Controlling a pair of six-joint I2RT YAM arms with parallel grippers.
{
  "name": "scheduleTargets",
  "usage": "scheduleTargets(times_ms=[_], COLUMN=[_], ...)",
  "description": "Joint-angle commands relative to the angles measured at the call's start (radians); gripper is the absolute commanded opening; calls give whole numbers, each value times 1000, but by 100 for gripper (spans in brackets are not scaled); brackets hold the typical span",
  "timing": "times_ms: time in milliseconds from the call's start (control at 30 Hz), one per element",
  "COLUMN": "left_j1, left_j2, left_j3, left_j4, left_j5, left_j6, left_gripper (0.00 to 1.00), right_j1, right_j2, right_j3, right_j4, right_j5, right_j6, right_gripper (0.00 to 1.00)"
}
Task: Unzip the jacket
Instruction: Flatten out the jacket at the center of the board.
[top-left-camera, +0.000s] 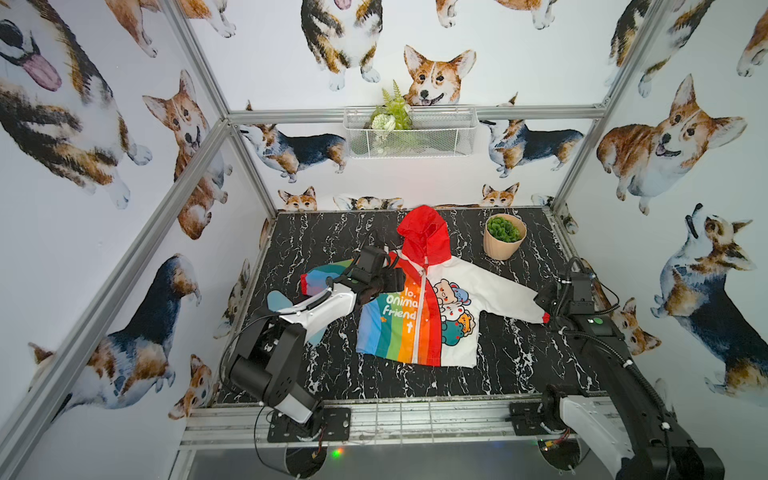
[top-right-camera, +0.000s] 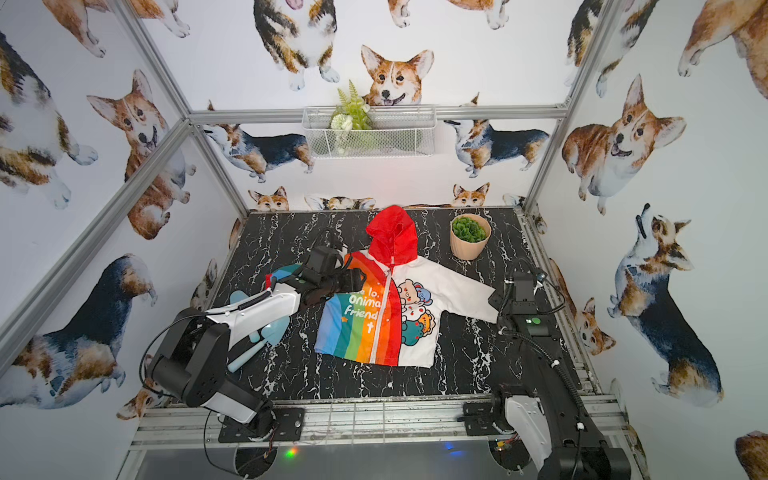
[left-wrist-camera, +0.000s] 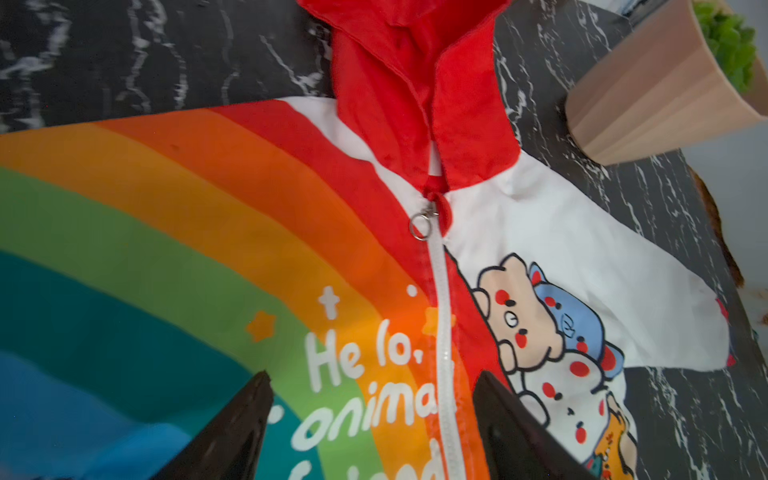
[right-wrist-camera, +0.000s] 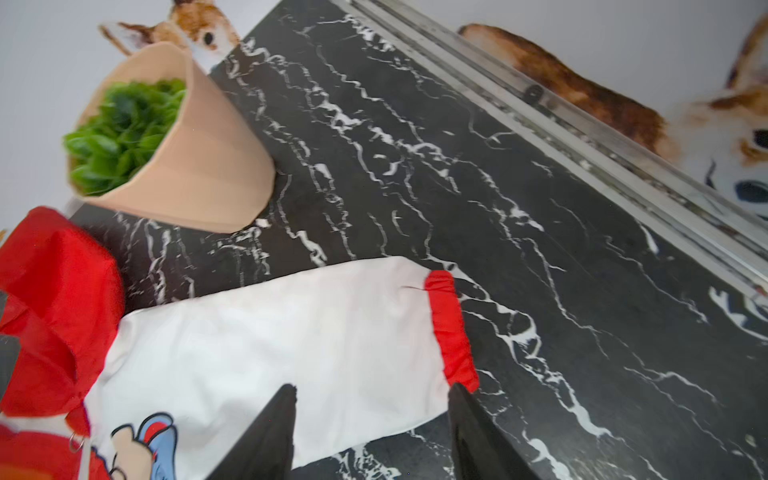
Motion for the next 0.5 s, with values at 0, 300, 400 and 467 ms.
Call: scheduleTargets(times_ms=[0, 300, 400, 467], left_j1=[58, 128, 135, 138], left_j2=[-24, 113, 182, 222], left_j3=[-67, 38, 76, 98], left_j4=[-4, 32, 0, -27], left_j5=[-5, 38, 18, 12], left_j6=[-12, -3, 5, 0], left_gripper=[72, 61, 61, 60], right_j1=[73, 301, 325, 331], right_j2=[131, 607, 715, 765], right_j3=[40, 239, 294, 314], right_j4=[18, 39, 11, 3], right_j5=[-91, -158, -125, -119], right_j6=[-75, -182, -187, -192], right_gripper=[44, 24, 21, 18])
